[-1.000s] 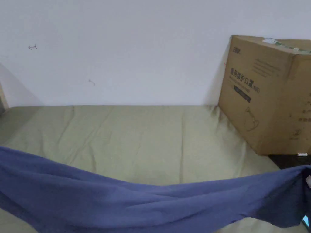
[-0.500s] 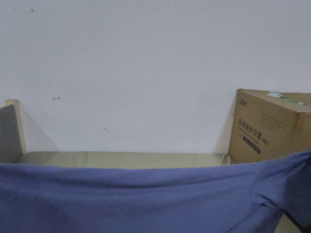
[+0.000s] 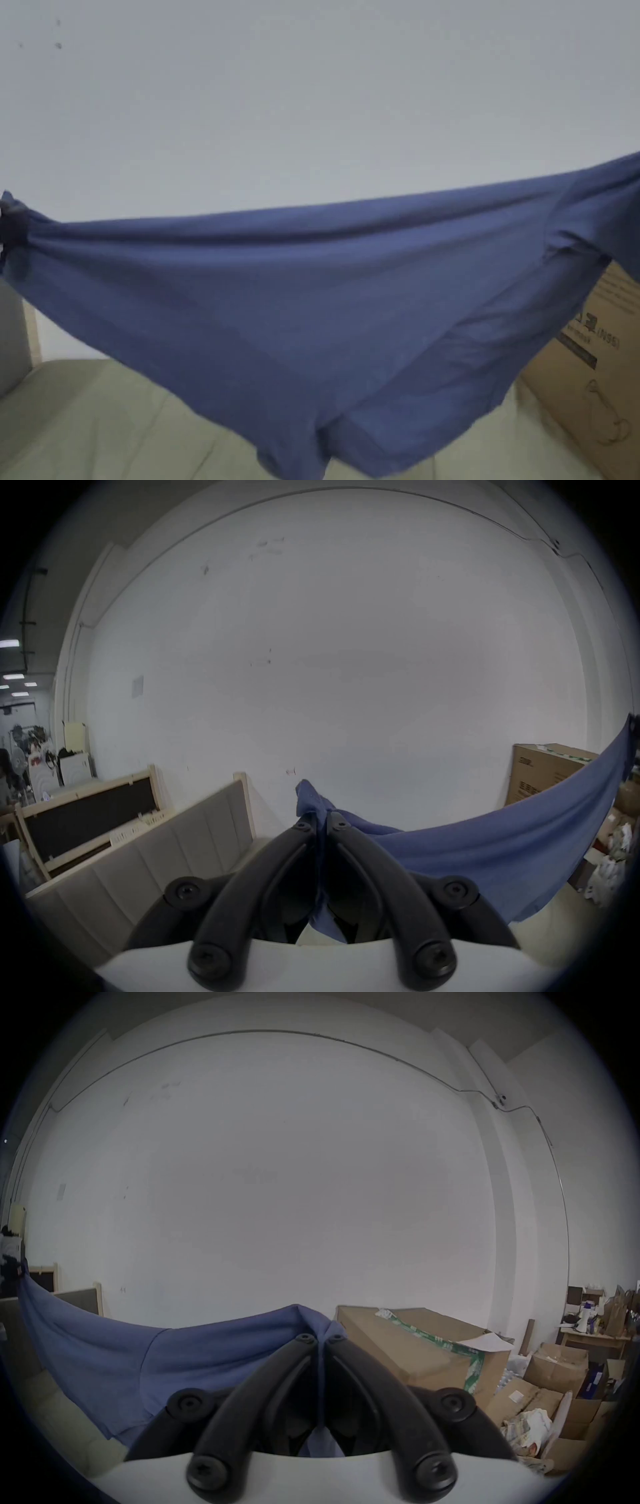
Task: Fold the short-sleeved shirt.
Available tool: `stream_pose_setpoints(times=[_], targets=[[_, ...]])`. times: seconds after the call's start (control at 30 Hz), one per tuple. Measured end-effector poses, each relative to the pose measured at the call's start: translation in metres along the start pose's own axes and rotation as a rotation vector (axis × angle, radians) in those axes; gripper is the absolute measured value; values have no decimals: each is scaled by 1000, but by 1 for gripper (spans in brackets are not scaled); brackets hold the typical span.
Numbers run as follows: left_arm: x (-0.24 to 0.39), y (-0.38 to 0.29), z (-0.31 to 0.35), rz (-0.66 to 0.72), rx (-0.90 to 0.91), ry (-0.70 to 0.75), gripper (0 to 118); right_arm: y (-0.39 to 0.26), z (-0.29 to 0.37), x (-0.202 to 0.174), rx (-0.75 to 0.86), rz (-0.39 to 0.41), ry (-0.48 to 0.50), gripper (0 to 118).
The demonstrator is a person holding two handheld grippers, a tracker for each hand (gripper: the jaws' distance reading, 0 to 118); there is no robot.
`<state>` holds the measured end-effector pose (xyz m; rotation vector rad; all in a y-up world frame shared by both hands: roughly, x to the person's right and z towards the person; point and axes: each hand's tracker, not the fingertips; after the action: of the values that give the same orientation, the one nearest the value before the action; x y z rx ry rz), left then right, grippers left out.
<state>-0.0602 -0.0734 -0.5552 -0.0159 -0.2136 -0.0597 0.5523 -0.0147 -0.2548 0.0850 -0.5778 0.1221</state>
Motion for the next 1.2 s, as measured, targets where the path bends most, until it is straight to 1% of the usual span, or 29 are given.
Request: stream_pose_setpoints(times=[0.03,0.07,0.17,0.2,0.27,0.3,0.33,0.43,0.5,0.53,0.63,0.7,0.83,0.97,1.03,1.1,1.2], targets=[[8,-3,-8,-1,12,2,3,-2,-7,-1,8,-6,0,0],[13,-9,-16,-1,10,3,3,-9,-24,6,10,-11,-3,0],[32,-48,-36,-22,4,34,3,-45,-48,8,-24,-14,4,0],[36,-64,-40,-21,-6,34,3,-58,-38,-3,-49,-11,-6,0],[46,-105,-46,-36,-56,35,3,-99,-43,-6,-99,-2,-4,0],[53,-128,-47,-58,-87,39,3,-124,-42,-7,-127,1,12,0],[58,-151,-46,-68,-107,42,3,-158,-58,-2,-152,-3,41,0],[71,-217,-37,-50,-223,4,3,-233,-44,0,-261,-7,62,0],[76,-258,-23,-41,-302,-15,3,-276,-16,-2,-314,-9,85,0],[79,-277,-14,-59,-336,-27,3,-295,-1,1,-346,2,92,0],[78,-318,23,-64,-404,-68,3,-339,54,10,-412,-2,111,0],[72,-334,48,-56,-456,-96,3,-355,91,21,-451,-36,130,0],[55,-342,107,-23,-485,-130,3,-358,176,36,-470,-59,140,0],[36,-334,167,-13,-493,-155,3,-342,251,47,-479,-82,171,0],[25,-332,200,28,-510,-165,3,-334,288,54,-485,-85,177,0],[15,-334,226,38,-527,-166,3,-334,314,60,-504,-70,183,0],[2,-347,261,38,-550,-164,3,-342,346,65,-563,-13,200,0]])
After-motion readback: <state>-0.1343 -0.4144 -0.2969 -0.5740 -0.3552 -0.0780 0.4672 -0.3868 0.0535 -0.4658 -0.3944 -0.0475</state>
